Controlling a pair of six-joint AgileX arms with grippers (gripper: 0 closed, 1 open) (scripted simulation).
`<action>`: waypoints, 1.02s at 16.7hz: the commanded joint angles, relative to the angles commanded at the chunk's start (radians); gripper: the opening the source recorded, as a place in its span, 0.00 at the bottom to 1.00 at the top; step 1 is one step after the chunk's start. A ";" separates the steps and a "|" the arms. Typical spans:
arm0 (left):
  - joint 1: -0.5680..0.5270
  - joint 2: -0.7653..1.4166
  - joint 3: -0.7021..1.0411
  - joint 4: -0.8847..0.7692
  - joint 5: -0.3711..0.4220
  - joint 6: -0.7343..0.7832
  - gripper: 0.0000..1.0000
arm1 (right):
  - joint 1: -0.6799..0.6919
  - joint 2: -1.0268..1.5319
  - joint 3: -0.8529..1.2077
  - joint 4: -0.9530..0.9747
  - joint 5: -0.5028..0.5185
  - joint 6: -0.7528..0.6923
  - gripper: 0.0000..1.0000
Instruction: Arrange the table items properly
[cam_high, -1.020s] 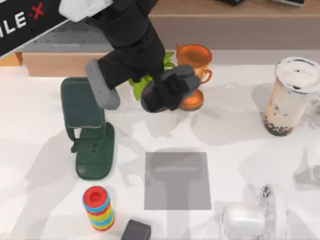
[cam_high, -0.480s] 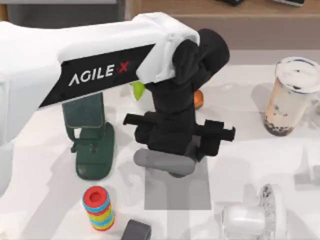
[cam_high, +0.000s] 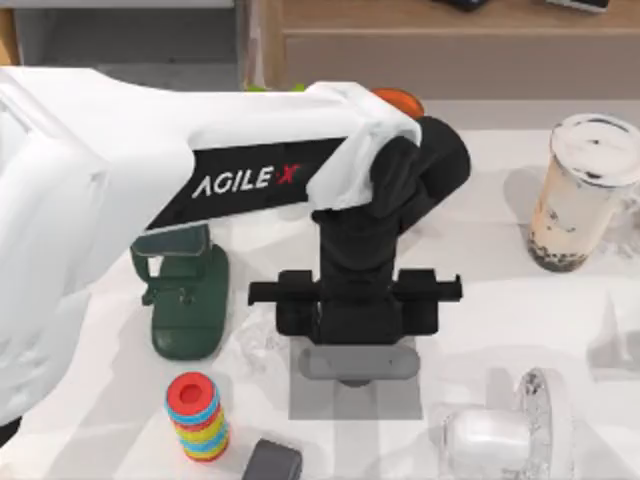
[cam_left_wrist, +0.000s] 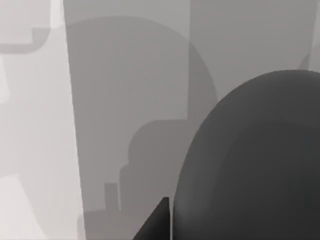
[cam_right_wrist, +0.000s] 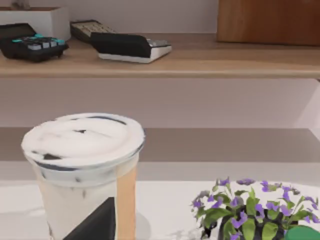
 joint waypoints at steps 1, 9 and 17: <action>0.000 0.000 0.000 0.000 0.000 0.000 0.00 | 0.000 0.000 0.000 0.000 0.000 0.000 1.00; 0.002 0.008 -0.012 0.019 0.001 0.001 0.00 | 0.000 0.000 0.000 0.000 0.000 0.000 1.00; 0.000 0.013 -0.020 0.034 0.000 0.000 0.23 | 0.000 0.000 0.000 0.000 0.000 0.000 1.00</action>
